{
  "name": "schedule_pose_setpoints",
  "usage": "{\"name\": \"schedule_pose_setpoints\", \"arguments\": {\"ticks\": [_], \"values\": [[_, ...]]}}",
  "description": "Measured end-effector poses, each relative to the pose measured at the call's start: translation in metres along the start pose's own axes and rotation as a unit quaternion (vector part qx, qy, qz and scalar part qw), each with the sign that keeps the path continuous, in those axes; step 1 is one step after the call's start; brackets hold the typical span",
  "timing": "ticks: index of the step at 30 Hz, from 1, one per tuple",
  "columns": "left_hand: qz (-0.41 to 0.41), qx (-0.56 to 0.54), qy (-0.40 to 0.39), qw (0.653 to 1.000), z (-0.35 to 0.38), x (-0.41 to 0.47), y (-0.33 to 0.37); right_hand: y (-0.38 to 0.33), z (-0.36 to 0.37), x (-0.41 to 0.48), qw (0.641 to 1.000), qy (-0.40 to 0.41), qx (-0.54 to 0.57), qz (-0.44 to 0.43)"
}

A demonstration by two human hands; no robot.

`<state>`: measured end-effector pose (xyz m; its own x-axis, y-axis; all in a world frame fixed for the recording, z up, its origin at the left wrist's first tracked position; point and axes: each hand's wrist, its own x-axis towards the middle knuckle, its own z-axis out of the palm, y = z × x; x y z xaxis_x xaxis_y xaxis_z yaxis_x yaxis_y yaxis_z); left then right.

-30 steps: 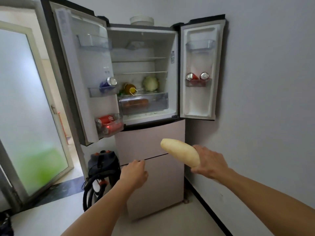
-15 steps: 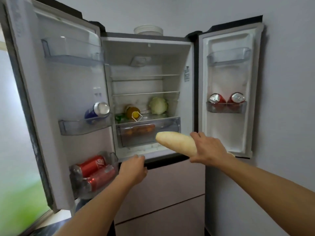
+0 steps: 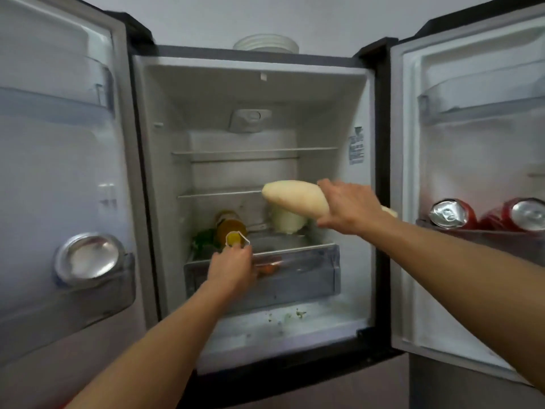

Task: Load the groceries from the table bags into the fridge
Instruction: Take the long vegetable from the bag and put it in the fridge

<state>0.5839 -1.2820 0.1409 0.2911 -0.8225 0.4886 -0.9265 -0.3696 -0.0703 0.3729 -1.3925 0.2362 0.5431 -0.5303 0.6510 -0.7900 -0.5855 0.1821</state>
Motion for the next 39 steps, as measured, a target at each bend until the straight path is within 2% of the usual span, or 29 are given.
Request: {"name": "schedule_pose_setpoints", "arguments": {"ticks": [9,16,23,29,35,39], "values": [[-0.051,0.056,0.151,0.986,0.003,0.149,-0.031,0.0,0.043,0.164,0.997,-0.046,0.061,0.006],[-0.074,0.083,0.109,0.988,0.035,0.183,-0.065,-0.023,0.082,0.234,0.994,-0.092,0.065,-0.01],[-0.07,0.126,0.176,0.974,0.057,0.194,-0.073,-0.041,0.099,0.27,0.994,-0.09,0.059,-0.026],[-0.074,0.115,0.22,0.966,0.07,0.201,-0.078,-0.004,0.089,0.255,0.981,-0.181,0.077,0.006],[-0.076,0.094,0.242,0.963,0.075,0.202,-0.077,0.007,0.111,0.247,0.995,-0.072,0.072,0.003],[-0.053,0.093,0.258,0.96,0.076,0.199,-0.085,-0.021,0.134,0.27,0.997,-0.055,0.059,-0.011]]}}
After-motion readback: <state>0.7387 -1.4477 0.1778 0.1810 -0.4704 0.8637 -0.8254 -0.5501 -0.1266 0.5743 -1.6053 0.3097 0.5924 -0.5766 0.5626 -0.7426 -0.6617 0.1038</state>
